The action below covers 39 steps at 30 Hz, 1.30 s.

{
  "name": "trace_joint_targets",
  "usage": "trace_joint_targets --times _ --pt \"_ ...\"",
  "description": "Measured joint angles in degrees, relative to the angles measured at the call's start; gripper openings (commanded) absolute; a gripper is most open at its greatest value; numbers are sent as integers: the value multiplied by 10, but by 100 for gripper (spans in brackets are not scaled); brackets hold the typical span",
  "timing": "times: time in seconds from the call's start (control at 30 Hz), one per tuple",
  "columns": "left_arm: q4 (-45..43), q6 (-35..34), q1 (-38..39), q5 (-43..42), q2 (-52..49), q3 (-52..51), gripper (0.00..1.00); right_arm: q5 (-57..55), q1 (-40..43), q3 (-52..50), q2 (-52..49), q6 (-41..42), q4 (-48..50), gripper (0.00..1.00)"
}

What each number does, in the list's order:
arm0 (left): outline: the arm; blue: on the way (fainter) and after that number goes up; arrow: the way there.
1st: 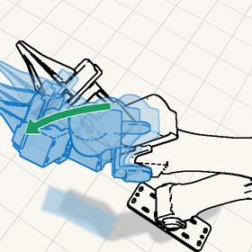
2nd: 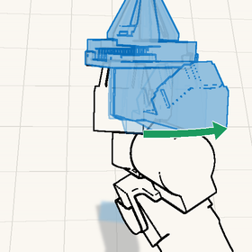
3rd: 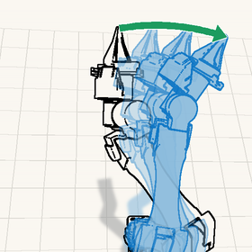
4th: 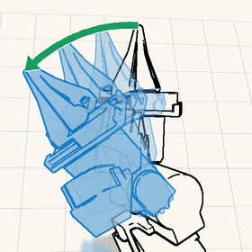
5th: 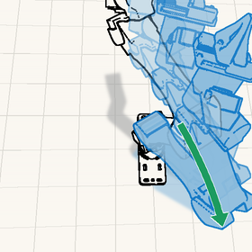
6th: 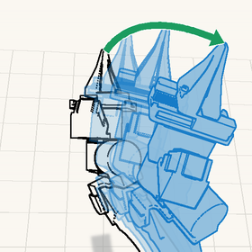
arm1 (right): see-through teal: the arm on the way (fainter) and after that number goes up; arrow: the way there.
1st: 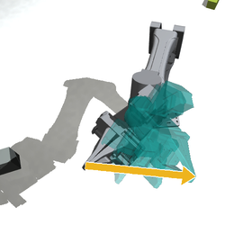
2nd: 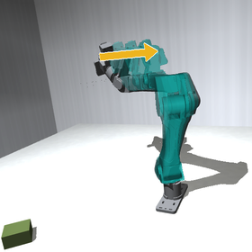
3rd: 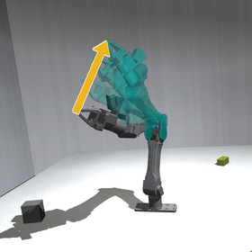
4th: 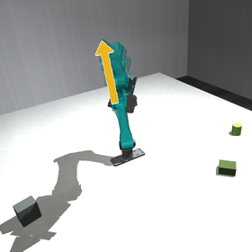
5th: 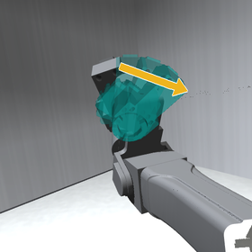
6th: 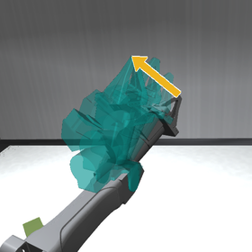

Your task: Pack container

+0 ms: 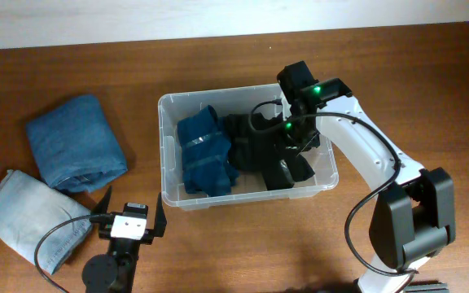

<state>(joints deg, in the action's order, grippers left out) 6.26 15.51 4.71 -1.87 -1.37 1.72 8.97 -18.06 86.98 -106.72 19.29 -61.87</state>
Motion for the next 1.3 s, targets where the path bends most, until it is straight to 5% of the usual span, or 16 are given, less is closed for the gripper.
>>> trace_joint_targets --times 0.1,0.57,0.7,0.73,0.9,1.3 --pt "0 0 0 0 0 0 99 -7 0 -10 0 2 5 55" --pt "0 0 0 0 0 0 99 -125 0 19 0 -86 21 73" --pt "0 0 0 0 0 0 99 -137 0 76 1 -103 15 57" --pt "0 0 0 0 0 0 99 -136 0 82 2 -104 14 35" --pt "0 0 0 0 0 0 99 -123 0 75 4 -110 5 6" --pt "0 0 0 0 0 0 99 -67 0 -114 4 -116 143 5"
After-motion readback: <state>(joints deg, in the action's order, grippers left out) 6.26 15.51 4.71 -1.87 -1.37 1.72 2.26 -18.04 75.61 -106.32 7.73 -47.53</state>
